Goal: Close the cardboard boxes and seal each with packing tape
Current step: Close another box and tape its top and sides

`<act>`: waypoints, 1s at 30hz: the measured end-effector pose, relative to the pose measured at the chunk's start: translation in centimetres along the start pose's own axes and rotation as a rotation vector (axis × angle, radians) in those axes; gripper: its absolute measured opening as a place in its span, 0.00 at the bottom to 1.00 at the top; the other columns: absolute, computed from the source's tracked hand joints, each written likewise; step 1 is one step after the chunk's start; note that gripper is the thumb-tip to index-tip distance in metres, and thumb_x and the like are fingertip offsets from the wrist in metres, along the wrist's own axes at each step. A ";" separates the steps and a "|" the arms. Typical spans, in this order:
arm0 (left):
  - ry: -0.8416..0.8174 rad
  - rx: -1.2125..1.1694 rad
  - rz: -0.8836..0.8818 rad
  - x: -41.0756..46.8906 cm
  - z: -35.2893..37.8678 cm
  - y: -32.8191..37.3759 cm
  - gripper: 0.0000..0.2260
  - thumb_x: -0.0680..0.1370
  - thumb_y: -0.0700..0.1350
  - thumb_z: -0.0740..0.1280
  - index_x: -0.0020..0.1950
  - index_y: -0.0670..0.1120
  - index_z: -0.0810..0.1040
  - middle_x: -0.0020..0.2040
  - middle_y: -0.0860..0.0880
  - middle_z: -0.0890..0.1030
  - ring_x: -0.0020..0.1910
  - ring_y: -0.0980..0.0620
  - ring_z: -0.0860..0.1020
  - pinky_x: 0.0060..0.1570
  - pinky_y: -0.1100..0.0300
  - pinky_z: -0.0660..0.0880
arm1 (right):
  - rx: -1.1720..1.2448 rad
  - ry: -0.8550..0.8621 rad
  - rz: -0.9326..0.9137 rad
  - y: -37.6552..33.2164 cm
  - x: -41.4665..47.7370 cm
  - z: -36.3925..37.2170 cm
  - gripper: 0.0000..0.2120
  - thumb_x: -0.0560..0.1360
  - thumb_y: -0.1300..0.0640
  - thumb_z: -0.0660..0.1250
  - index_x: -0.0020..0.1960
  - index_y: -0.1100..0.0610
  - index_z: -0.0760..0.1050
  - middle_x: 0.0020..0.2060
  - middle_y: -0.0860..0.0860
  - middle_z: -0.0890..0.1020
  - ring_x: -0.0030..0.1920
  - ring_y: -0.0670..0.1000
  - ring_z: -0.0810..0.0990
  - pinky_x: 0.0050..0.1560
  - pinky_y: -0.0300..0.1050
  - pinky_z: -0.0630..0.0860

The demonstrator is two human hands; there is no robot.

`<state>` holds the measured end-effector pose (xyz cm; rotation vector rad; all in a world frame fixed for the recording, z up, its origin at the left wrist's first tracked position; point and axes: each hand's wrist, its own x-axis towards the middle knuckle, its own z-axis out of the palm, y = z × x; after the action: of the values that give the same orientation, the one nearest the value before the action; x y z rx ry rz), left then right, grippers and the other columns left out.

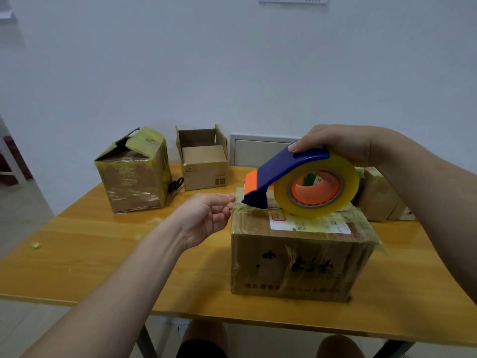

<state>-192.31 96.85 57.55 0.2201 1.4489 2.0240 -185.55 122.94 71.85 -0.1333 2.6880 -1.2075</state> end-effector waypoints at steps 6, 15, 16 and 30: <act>-0.021 -0.147 -0.040 -0.3 0.3 -0.9 0.07 0.82 0.39 0.66 0.59 0.40 0.77 0.36 0.49 0.79 0.31 0.57 0.77 0.31 0.68 0.77 | -0.016 -0.036 0.022 -1.2 0.5 0.5 0.19 0.70 0.40 0.71 0.49 0.55 0.83 0.41 0.55 0.86 0.37 0.52 0.84 0.42 0.49 0.80; -0.007 -0.183 -0.043 0.2 -0.3 -1.8 0.24 0.80 0.41 0.67 0.75 0.38 0.70 0.37 0.48 0.81 0.36 0.55 0.78 0.43 0.62 0.76 | 0.025 -0.030 0.037 -1.6 1.4 1.1 0.16 0.69 0.40 0.71 0.44 0.52 0.85 0.40 0.54 0.86 0.36 0.52 0.82 0.40 0.47 0.79; -0.002 -0.158 -0.048 0.3 -0.4 -1.9 0.25 0.77 0.42 0.69 0.74 0.37 0.72 0.39 0.47 0.82 0.38 0.54 0.78 0.47 0.58 0.74 | 0.028 -0.032 0.038 -1.5 1.4 1.1 0.16 0.69 0.40 0.72 0.44 0.52 0.85 0.41 0.55 0.86 0.36 0.52 0.82 0.40 0.47 0.79; 0.397 0.977 0.353 0.9 0.3 -5.1 0.17 0.87 0.56 0.57 0.75 0.56 0.63 0.52 0.51 0.83 0.50 0.52 0.82 0.50 0.48 0.82 | -0.030 0.000 0.083 -2.0 1.7 1.9 0.21 0.65 0.38 0.70 0.47 0.54 0.83 0.39 0.54 0.86 0.35 0.52 0.82 0.39 0.46 0.79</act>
<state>-190.90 98.62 52.88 0.5183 2.7355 1.4677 -186.77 119.93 71.86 -0.0251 2.6843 -1.1429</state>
